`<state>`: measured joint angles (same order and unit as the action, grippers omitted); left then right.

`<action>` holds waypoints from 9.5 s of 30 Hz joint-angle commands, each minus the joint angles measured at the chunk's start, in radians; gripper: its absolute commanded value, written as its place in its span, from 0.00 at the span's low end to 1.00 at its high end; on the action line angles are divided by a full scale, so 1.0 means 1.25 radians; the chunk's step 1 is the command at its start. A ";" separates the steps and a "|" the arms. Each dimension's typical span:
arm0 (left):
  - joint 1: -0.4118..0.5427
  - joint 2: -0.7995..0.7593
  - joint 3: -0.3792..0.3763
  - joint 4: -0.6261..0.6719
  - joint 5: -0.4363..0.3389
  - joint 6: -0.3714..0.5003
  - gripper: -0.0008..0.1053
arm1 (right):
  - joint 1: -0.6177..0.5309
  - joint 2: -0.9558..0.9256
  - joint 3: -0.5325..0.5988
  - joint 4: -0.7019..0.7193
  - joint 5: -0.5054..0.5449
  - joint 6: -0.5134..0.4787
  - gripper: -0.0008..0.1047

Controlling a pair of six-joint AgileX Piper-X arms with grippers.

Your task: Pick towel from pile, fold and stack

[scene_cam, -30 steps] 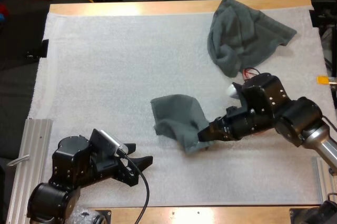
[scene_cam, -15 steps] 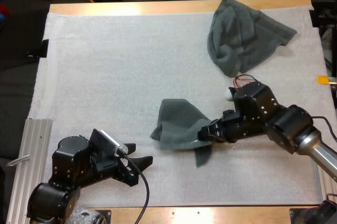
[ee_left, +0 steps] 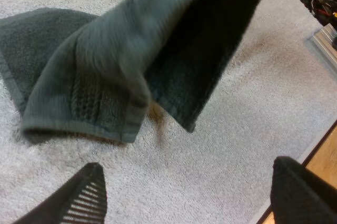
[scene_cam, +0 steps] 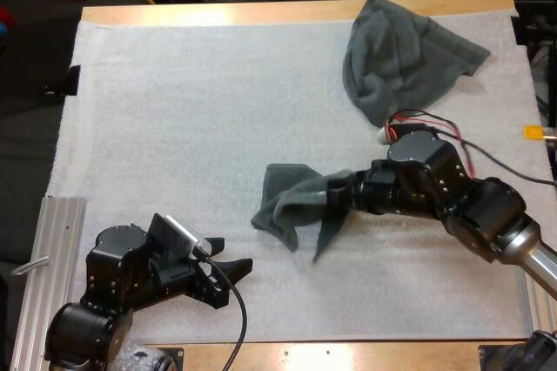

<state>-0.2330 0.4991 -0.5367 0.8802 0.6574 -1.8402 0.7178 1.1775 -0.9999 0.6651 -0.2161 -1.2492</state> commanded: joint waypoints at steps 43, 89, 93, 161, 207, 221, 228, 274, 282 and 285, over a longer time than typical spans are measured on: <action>-0.134 0.479 0.001 -0.279 0.015 -0.225 0.60 | -0.032 0.188 0.012 0.125 0.400 -0.099 0.01; -0.169 0.832 -0.033 -0.552 0.005 -0.411 0.01 | -0.032 0.188 0.012 0.130 0.397 -0.099 0.01; -0.169 0.831 -0.033 -0.552 0.010 -0.405 0.01 | -0.032 0.188 0.012 0.145 0.397 -0.099 0.01; -0.376 0.264 -0.400 0.463 -0.487 -0.083 0.01 | 0.267 -0.169 -0.098 0.500 0.211 -0.004 0.01; 0.066 0.894 -0.339 -0.102 0.037 -0.144 0.01 | -0.264 0.344 0.014 -0.064 -0.243 0.252 0.01; 0.070 0.968 -0.339 -0.207 0.048 -0.282 0.01 | -0.316 0.385 0.016 -0.236 -0.251 0.453 0.01; 0.110 0.968 -0.339 -0.230 0.046 -0.326 0.01 | -0.330 0.385 0.023 -0.236 -0.249 0.462 0.04; 0.292 0.945 -0.339 -0.481 0.313 -0.606 0.60 | -0.332 0.358 0.023 -0.421 -0.113 0.512 0.52; 0.292 0.873 -0.339 -0.456 0.307 -0.490 0.60 | -0.332 0.306 0.023 -0.402 -0.101 0.352 0.52; 0.292 0.830 -0.339 -0.418 0.278 -0.437 0.60 | -0.332 0.281 0.023 -0.359 -0.092 0.289 0.52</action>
<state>0.1329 1.5506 -0.9575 0.3539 1.0105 -2.4030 0.3072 1.5408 -0.9694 0.2065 -0.3368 -0.8619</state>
